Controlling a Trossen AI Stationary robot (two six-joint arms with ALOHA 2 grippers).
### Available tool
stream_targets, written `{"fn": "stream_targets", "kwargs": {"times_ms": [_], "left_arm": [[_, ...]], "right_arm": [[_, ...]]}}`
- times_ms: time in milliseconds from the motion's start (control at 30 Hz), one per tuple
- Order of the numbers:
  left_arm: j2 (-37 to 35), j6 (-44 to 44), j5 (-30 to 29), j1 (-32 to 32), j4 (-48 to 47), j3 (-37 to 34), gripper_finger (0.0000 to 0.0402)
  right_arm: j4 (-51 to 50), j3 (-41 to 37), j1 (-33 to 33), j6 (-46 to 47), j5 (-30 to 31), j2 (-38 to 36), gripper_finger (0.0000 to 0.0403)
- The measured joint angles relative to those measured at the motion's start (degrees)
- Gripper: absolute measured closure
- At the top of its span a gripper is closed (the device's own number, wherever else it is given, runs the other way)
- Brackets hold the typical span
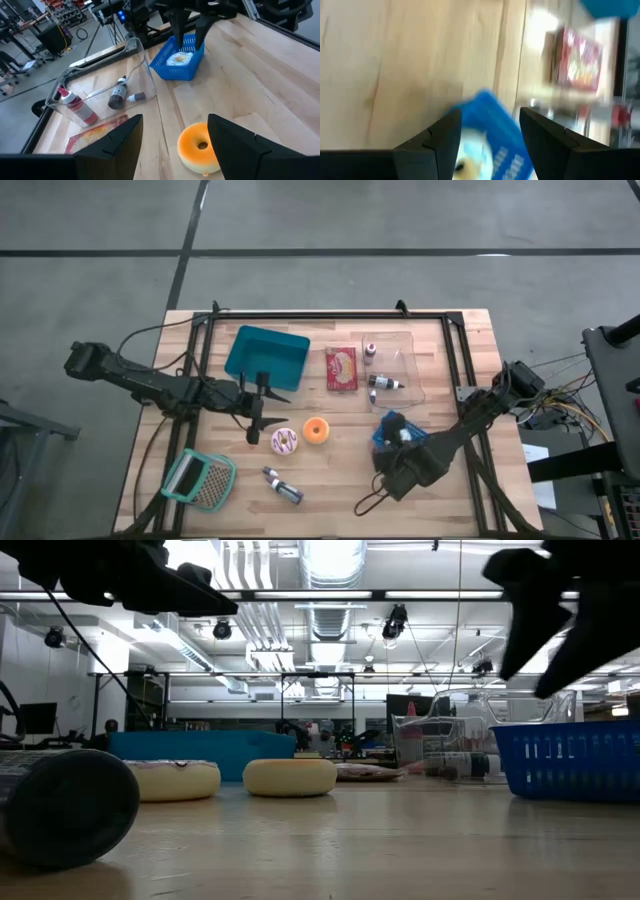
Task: Pick & Place Food Item
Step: Put the orange doughnut into the blue bin
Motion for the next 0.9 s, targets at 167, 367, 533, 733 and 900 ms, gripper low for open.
{"fn": "stream_targets", "kwargs": {"times_ms": [167,367,533,733,900], "left_arm": [[1.5,-0.8,0.1,0.0,-0.5,0.0,0.0174],[3.1,-1.4,-0.1,0.0,-0.4,0.0,0.0174],[3.6,-1.4,-0.1,0.0,-0.2,0.0,0.0174],[3.6,-0.6,-0.1,0.0,0.5,0.0,0.0174],[3.6,-0.1,-0.2,0.0,0.9,0.0,0.0174]], "right_arm": [[13.1,-2.4,-2.9,-11.4,3.5,0.0,0.0207],[28.1,-6.6,-7.0,-24.5,4.2,0.0,0.0206],[38.3,-10.3,-9.7,-33.0,3.9,0.0,0.0207],[46.1,-11.6,-11.9,-38.5,-0.1,0.8,0.0207],[48.1,-10.5,-12.8,-42.2,-0.5,3.0,0.0207]]}}
